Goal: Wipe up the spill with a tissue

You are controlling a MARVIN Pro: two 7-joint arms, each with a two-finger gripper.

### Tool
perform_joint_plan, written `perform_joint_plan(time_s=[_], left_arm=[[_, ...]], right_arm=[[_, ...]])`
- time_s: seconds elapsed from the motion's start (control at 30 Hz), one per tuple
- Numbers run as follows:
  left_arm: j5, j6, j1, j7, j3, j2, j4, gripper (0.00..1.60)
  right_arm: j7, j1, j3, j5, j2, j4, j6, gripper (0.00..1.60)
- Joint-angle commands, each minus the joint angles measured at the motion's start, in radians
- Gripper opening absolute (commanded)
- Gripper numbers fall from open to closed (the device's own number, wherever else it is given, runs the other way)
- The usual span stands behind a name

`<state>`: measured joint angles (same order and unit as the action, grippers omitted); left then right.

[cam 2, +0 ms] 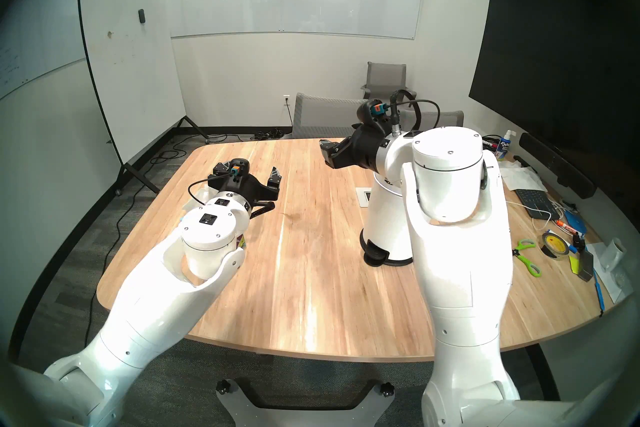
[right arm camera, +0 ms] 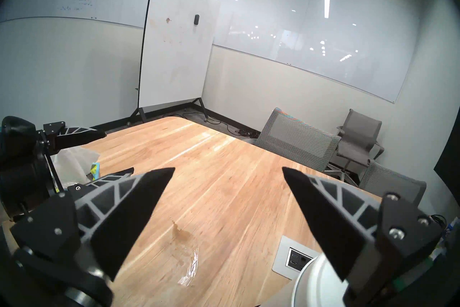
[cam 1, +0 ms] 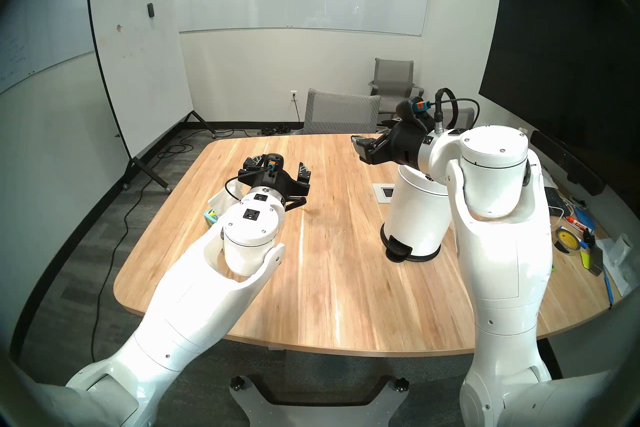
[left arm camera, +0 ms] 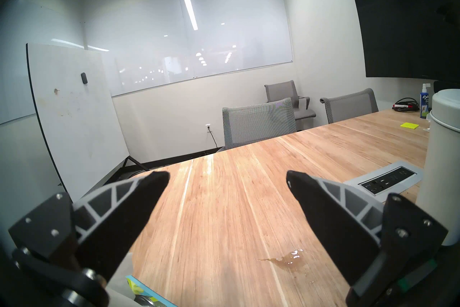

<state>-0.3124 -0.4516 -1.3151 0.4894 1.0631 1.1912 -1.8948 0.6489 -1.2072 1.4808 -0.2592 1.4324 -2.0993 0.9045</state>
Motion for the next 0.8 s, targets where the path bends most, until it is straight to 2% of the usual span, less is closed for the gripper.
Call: perform_joint_plan(time_s=[0.0, 0.77], left_arm=[[-0.001, 0.008, 0.01, -0.002, 0.004, 0.003, -0.018, 1.6], [0.0, 0.008, 0.01, -0.002, 0.005, 0.004, -0.018, 1.6]], right_arm=[[0.001, 0.011, -0.003, 0.003, 0.006, -0.021, -0.005, 1.6], [0.0, 0.011, -0.004, 0.004, 0.005, -0.021, -0.005, 1.6]])
